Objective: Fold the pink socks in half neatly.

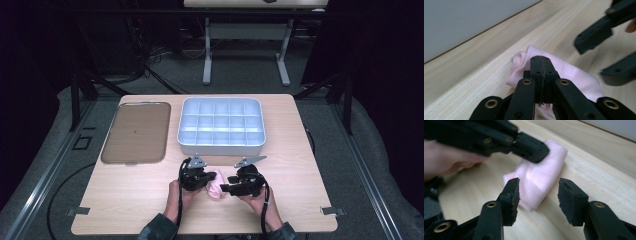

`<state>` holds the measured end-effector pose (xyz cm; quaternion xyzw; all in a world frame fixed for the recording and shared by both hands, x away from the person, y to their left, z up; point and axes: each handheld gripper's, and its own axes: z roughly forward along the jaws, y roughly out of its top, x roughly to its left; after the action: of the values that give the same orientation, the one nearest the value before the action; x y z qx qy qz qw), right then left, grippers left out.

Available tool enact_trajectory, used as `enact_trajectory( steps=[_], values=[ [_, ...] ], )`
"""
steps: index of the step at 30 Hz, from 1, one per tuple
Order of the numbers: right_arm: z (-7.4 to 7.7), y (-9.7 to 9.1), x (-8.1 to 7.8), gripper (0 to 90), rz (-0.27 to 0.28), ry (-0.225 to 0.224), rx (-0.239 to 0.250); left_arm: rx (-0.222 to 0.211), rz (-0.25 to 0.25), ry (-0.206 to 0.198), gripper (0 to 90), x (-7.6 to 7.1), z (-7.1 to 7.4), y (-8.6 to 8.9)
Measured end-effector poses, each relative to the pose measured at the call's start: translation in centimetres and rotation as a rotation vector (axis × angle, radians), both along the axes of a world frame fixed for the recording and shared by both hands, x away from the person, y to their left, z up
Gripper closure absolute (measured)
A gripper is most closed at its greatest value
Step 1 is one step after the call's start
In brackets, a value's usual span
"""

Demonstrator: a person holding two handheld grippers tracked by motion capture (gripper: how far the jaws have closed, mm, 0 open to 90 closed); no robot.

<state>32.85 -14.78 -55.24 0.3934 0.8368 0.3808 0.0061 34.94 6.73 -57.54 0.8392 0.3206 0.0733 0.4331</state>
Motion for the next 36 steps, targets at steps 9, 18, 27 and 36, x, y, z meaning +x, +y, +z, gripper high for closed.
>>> enact_trajectory(
  steps=[9, 18, 27, 36],
  values=[
    [-1.0, 2.7, 0.9, 38.0, -0.063, 0.023, -0.08, -0.019, 0.004, -0.008, 90.0, -0.2, -0.2, 0.3],
    [-1.1, 3.2, 1.2, 35.9, -0.075, 0.007, -0.087, -0.038, 0.007, -0.015, 90.0, -0.3, -0.4, 0.4],
    [-1.8, 3.7, 1.3, 47.4, -0.061, 0.029, -0.063, -0.035, 0.0, -0.006, 89.9, -0.2, -0.3, 0.5],
    [-1.4, 4.3, 1.7, 53.6, -0.028, 0.068, -0.098, -0.043, 0.038, -0.01, 71.9, 0.3, 0.4, 1.8]
  ],
)
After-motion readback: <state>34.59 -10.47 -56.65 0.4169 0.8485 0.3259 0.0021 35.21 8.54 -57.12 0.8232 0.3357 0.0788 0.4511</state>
